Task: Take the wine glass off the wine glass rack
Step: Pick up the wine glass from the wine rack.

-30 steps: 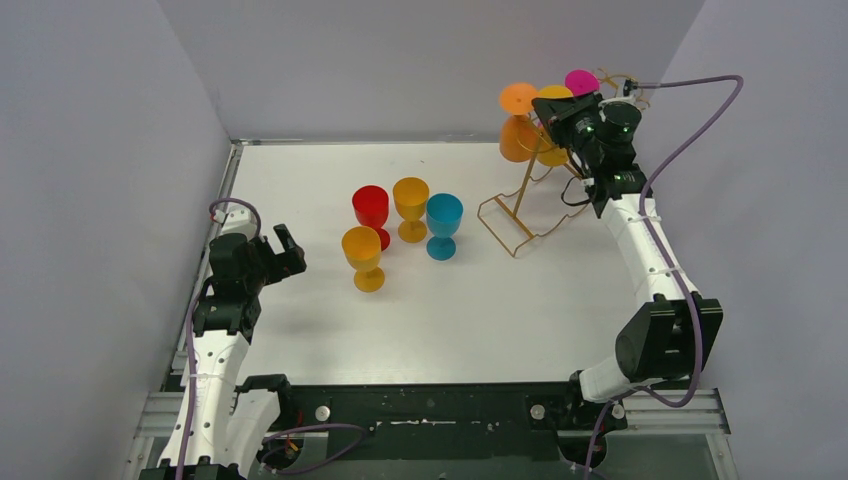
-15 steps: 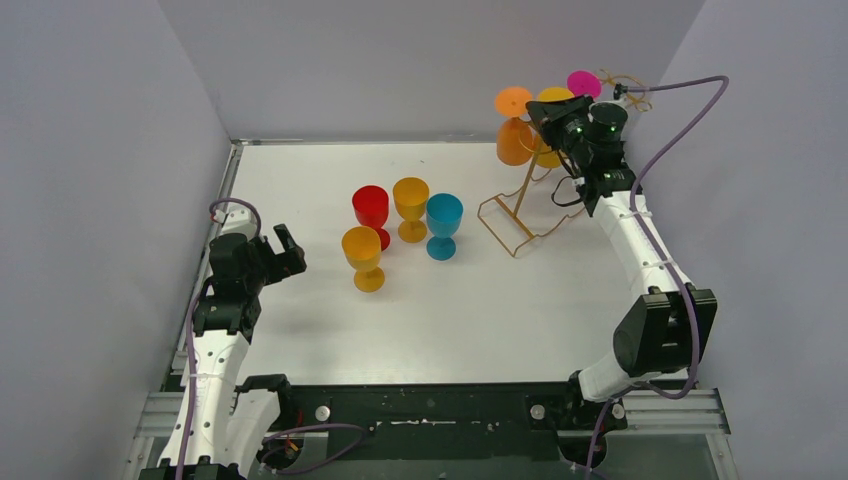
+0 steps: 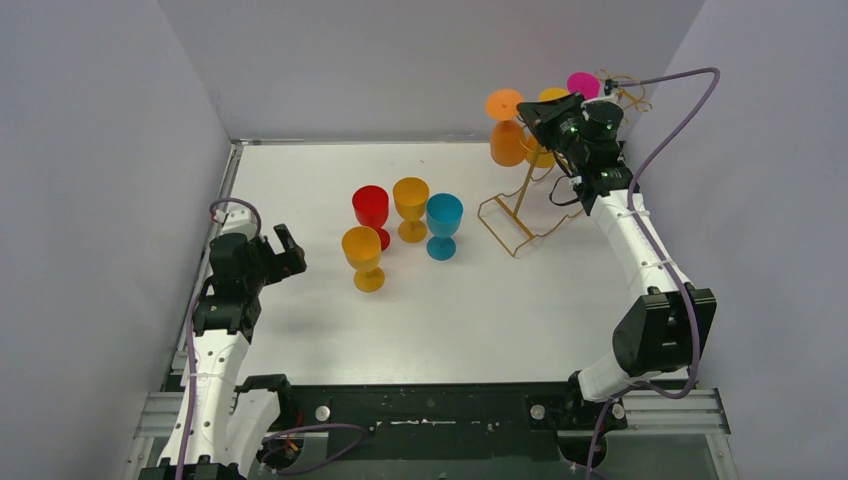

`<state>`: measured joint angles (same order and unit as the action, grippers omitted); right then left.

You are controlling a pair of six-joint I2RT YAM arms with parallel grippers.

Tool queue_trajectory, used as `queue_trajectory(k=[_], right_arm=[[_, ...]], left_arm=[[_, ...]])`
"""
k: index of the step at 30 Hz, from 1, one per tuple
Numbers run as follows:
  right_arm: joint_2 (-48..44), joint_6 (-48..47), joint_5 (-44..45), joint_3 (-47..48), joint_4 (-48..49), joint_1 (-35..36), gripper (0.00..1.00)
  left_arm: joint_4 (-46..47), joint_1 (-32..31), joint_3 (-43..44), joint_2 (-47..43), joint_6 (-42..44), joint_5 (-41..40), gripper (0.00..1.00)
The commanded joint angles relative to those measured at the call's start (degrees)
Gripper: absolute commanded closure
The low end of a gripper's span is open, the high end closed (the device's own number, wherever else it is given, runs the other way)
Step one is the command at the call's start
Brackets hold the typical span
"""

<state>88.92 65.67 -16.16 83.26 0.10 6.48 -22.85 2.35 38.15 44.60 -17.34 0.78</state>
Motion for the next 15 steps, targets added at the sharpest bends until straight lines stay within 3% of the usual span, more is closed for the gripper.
queue_trajectory(k=[1,15], right_arm=[[-2.92,-2.86,-4.17,2.62,2.89,0.29,1.00],[-3.61,-4.19,-19.52,1.37,10.71,0.60,1.00]], left_arm=[[2.64,0.21,0.78,-0.43,0.91,0.89,0.03],[2.45,0.21,0.82,-1.95,1.13,-0.31,0.03]])
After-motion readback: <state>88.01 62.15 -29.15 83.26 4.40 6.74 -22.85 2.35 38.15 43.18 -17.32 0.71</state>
